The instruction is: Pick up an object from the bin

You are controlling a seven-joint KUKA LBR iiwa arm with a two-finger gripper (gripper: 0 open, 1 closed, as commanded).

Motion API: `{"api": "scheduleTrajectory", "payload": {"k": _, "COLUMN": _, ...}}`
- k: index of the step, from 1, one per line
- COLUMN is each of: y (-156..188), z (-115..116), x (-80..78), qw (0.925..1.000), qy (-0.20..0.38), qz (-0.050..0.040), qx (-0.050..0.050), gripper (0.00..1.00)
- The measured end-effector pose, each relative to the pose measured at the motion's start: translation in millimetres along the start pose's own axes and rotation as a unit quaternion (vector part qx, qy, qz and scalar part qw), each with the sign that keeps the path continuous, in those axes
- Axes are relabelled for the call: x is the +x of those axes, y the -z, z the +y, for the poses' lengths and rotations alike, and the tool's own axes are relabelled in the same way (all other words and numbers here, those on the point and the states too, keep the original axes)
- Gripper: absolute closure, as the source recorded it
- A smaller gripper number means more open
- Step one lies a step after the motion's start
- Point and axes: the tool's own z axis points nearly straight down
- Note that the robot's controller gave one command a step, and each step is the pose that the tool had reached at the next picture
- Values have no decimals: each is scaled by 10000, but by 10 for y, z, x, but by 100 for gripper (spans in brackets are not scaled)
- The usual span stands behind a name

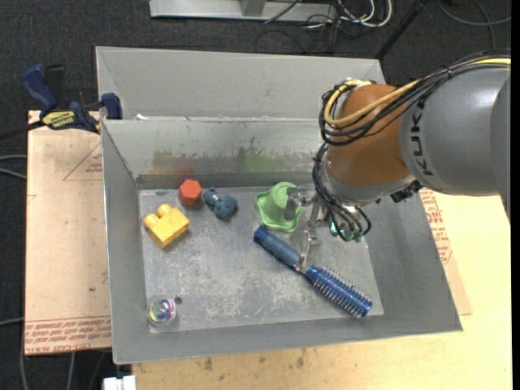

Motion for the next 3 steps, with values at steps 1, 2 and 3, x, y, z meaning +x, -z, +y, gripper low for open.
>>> {"api": "scheduleTrajectory", "payload": {"k": 1, "y": -613, "z": -486, "x": 460, "qw": 9995, "qy": 303, "qz": 12, "qx": 5, "gripper": 0}}
{"api": "scheduleTrajectory", "payload": {"k": 2, "y": -573, "z": -455, "x": 424, "qw": 9995, "qy": 323, "qz": -33, "qx": 0, "gripper": 100}}
{"api": "scheduleTrajectory", "payload": {"k": 3, "y": 1020, "z": -58, "x": 583, "qw": 9996, "qy": 281, "qz": -71, "qx": -2, "gripper": 100}}
